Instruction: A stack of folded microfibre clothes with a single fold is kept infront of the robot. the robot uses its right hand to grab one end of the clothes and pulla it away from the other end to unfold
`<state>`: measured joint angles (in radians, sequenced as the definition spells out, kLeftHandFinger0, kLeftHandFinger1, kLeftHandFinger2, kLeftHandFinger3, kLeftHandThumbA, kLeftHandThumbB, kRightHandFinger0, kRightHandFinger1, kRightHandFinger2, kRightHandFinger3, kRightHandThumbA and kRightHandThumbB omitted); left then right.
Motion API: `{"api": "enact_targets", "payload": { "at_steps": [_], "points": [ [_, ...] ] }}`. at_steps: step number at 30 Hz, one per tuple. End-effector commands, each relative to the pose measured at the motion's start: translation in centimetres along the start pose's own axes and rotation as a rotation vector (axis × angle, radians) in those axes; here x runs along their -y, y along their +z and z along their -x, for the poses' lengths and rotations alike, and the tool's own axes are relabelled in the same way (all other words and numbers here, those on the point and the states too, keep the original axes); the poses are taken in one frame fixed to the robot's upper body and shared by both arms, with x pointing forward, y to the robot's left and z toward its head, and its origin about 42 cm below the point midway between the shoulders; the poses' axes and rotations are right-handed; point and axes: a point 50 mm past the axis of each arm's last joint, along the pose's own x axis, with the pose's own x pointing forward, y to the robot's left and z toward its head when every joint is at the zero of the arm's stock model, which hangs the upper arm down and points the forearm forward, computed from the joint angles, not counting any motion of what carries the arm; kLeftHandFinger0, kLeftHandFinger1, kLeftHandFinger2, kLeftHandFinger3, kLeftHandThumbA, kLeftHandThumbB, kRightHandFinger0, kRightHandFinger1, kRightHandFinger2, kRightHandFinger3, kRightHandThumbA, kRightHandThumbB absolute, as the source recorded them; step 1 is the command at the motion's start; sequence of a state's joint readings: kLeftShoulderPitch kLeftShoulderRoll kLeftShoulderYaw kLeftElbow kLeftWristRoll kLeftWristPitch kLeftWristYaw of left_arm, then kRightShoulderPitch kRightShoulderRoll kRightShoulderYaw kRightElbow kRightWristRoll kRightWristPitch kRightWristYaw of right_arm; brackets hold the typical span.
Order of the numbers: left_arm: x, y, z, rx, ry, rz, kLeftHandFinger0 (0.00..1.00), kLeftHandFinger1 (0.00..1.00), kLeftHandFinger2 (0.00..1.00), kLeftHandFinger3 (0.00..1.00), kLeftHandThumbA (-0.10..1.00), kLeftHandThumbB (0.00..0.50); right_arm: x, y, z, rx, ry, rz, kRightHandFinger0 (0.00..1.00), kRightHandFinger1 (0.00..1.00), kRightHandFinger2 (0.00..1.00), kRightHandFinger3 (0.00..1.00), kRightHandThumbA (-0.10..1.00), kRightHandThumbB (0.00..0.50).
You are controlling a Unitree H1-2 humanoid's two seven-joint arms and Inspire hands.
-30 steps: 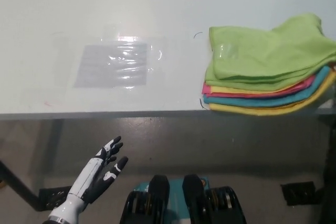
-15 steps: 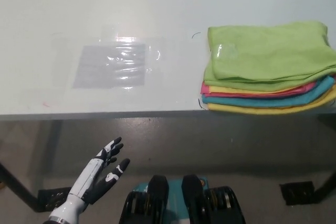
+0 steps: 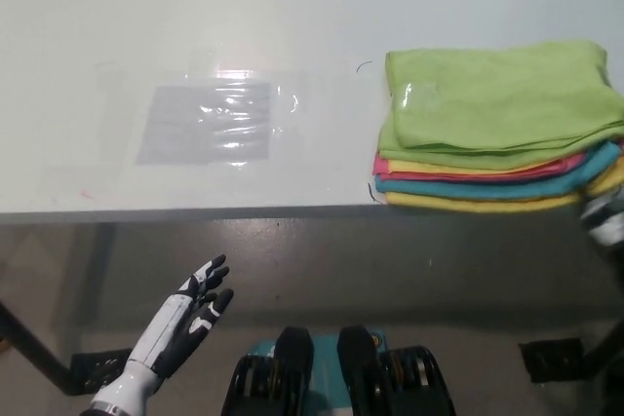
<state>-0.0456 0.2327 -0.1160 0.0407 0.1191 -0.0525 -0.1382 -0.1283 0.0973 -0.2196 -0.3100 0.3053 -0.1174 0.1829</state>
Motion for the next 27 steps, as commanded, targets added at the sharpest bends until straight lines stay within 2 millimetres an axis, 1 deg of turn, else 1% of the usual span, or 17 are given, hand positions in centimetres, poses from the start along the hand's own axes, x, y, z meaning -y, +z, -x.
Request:
{"api": "enact_targets", "payload": {
  "at_steps": [1, 2, 3, 6, 7, 9, 10, 11, 13, 15, 16, 18, 19, 23, 25, 27],
  "points": [
    [-1.0, 1.4, -0.3, 0.095, 0.002, -0.009, 1.00, 1.00, 1.00, 1.00, 0.98, 0.259, -2.9, -3.2, 2.1, -0.083, 0.292, 0.229, 1.00, 1.00, 1.00, 1.00, 1.00, 0.350],
    [-1.0, 1.4, -0.3, 0.099, 0.004, -0.007, 1.00, 1.00, 1.00, 1.00, 0.98, 0.258, -2.5, -3.8, 2.2, -0.097, 0.287, 0.227, 1.00, 1.00, 1.00, 1.00, 1.00, 0.371],
    [-1.1, 1.5, -0.2, 0.107, 0.010, -0.003, 1.00, 1.00, 1.00, 1.00, 0.98, 0.256, -1.6, -4.9, 2.4, -0.148, 0.279, 0.209, 1.00, 1.00, 1.00, 1.00, 1.00, 0.357],
    [-0.9, 1.5, -0.3, 0.114, 0.016, 0.012, 1.00, 1.00, 1.00, 1.00, 0.98, 0.255, -0.2, -6.2, 2.5, -0.221, 0.260, 0.230, 1.00, 1.00, 1.00, 1.00, 1.00, 0.313],
    [-0.9, 1.5, -0.3, 0.121, 0.021, 0.014, 1.00, 1.00, 1.00, 1.00, 0.98, 0.260, 0.4, -6.9, 2.6, -0.253, 0.255, 0.232, 1.00, 1.00, 1.00, 1.00, 1.00, 0.304],
    [-0.9, 1.4, -0.3, 0.123, 0.027, 0.029, 1.00, 1.00, 1.00, 1.00, 0.96, 0.269, 0.9, -7.6, 2.6, -0.289, 0.248, 0.226, 1.00, 1.00, 1.00, 1.00, 1.00, 0.300],
    [-0.8, 1.5, -0.2, 0.122, 0.033, 0.028, 1.00, 1.00, 1.00, 1.00, 0.96, 0.275, 1.4, -8.2, 2.6, -0.339, 0.239, 0.223, 1.00, 1.00, 1.00, 1.00, 1.00, 0.268],
    [-0.7, 1.5, -0.2, 0.121, 0.033, 0.030, 1.00, 1.00, 1.00, 1.00, 0.96, 0.276, 1.7, -8.3, 2.7, -0.356, 0.231, 0.220, 1.00, 1.00, 1.00, 1.00, 1.00, 0.263],
    [-0.6, 1.6, -0.2, 0.126, 0.032, 0.031, 1.00, 1.00, 1.00, 1.00, 0.96, 0.275, 2.5, -8.8, 2.9, -0.406, 0.218, 0.199, 1.00, 1.00, 1.00, 1.00, 1.00, 0.212],
    [-0.4, 1.6, -0.1, 0.133, 0.039, 0.043, 1.00, 1.00, 1.00, 1.00, 0.95, 0.274, 3.0, -8.9, 3.5, -0.434, 0.204, 0.196, 1.00, 1.00, 1.00, 1.00, 1.00, 0.180],
    [-0.3, 1.6, 0.0, 0.131, 0.042, 0.043, 1.00, 1.00, 1.00, 1.00, 0.94, 0.273, 3.1, -9.0, 3.8, -0.445, 0.205, 0.190, 1.00, 1.00, 1.00, 1.00, 1.00, 0.187],
    [0.0, 1.3, 0.5, 0.128, 0.042, 0.044, 1.00, 1.00, 1.00, 1.00, 0.95, 0.277, 3.4, -9.0, 4.8, -0.466, 0.203, 0.190, 1.00, 1.00, 1.00, 1.00, 1.00, 0.182],
    [0.2, 1.3, 0.7, 0.124, 0.042, 0.052, 1.00, 1.00, 1.00, 1.00, 0.96, 0.288, 3.5, -9.1, 5.4, -0.481, 0.201, 0.185, 1.00, 1.00, 1.00, 1.00, 1.00, 0.175],
    [0.4, 1.2, 1.8, 0.122, 0.031, 0.067, 1.00, 1.00, 1.00, 1.00, 0.93, 0.265, 3.7, -9.4, 7.7, -0.536, 0.189, 0.171, 1.00, 1.00, 1.00, 1.00, 1.00, 0.165],
    [0.4, 1.3, 1.7, 0.122, 0.030, 0.062, 1.00, 1.00, 1.00, 1.00, 0.93, 0.257, 3.8, -9.4, 7.8, -0.535, 0.189, 0.185, 1.00, 1.00, 1.00, 1.00, 1.00, 0.171],
    [0.4, 1.3, 1.5, 0.120, 0.032, 0.064, 1.00, 1.00, 1.00, 1.00, 0.92, 0.266, 3.8, -9.5, 7.8, -0.539, 0.190, 0.187, 1.00, 1.00, 1.00, 1.00, 1.00, 0.179]
  ]
}}
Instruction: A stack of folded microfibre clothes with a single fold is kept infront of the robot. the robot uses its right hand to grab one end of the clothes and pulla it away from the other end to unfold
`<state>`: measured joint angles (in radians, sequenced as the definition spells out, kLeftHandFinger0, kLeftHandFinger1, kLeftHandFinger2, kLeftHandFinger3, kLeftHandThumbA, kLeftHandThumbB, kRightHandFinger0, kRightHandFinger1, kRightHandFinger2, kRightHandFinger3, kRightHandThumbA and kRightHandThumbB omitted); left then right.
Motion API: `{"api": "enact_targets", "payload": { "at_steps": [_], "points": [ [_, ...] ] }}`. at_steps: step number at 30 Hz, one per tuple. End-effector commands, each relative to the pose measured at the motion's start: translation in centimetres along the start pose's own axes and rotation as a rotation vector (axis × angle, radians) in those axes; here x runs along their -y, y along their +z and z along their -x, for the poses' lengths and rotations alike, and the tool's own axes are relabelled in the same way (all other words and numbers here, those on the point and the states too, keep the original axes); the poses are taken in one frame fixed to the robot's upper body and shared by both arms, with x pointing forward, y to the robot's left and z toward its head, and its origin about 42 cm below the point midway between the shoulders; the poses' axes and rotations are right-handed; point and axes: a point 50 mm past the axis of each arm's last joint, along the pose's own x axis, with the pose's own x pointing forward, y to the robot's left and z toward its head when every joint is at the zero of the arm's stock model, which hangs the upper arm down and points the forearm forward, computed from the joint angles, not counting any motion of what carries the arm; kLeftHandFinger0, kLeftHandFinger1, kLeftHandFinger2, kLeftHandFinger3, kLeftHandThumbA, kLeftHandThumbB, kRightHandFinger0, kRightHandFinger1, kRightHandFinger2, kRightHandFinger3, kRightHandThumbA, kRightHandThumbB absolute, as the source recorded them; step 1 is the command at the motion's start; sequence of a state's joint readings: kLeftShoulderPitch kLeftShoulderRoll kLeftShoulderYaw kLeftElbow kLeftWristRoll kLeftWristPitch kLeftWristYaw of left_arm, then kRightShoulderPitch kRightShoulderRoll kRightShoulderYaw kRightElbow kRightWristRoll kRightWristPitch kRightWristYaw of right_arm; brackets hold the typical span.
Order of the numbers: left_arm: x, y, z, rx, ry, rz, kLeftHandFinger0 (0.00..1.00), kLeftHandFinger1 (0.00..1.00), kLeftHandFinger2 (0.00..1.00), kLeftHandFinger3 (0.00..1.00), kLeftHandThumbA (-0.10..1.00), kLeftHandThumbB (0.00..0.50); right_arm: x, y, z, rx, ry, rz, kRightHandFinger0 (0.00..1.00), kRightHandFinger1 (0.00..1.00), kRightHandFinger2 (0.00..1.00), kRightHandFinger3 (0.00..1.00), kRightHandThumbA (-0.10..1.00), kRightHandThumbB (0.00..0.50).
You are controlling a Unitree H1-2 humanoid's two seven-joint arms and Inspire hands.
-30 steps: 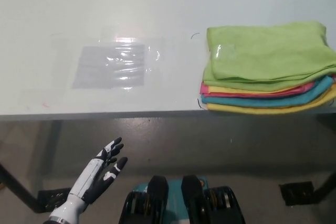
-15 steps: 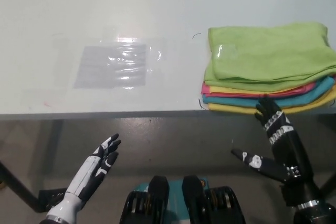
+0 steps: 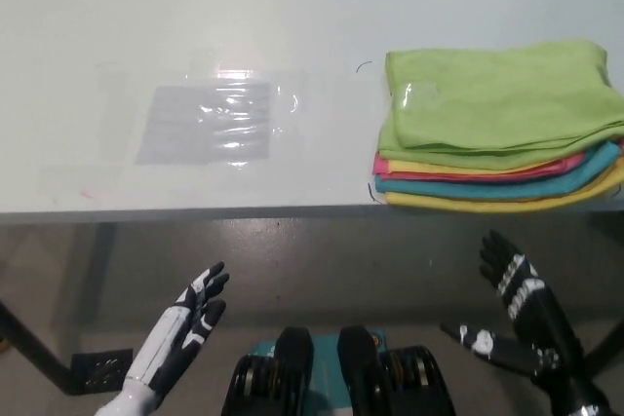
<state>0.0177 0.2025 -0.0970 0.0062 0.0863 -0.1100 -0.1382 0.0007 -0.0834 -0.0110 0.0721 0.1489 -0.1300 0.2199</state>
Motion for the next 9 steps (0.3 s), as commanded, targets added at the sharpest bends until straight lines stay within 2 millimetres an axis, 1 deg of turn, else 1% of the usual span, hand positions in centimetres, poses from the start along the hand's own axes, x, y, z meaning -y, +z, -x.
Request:
{"api": "enact_targets", "payload": {
  "at_steps": [1, 4, 6, 9],
  "points": [
    [-0.53, 1.44, -0.58, 0.081, 0.005, 0.003, 1.00, 1.00, 1.00, 1.00, 0.91, 0.265, -0.13, 0.57, -0.65, 0.024, 0.031, -0.009, 1.00, 1.00, 1.00, 1.00, 1.00, 0.178],
    [-0.56, 1.50, -0.59, 0.078, 0.010, -0.001, 1.00, 1.00, 1.00, 1.00, 0.91, 0.274, -0.09, 0.47, -0.84, 0.019, 0.042, 0.000, 1.00, 1.00, 1.00, 1.00, 1.00, 0.185],
    [-0.62, 1.48, -0.55, 0.083, 0.012, -0.003, 1.00, 1.00, 1.00, 1.00, 0.91, 0.268, -0.13, 0.43, -0.96, 0.018, 0.047, 0.015, 1.00, 1.00, 1.00, 1.00, 1.00, 0.191],
    [-0.66, 1.41, -0.54, 0.083, 0.010, -0.003, 1.00, 1.00, 1.00, 1.00, 0.91, 0.273, -0.11, 0.38, -1.09, 0.014, 0.052, 0.026, 1.00, 1.00, 1.00, 1.00, 1.00, 0.189]
  ]
}}
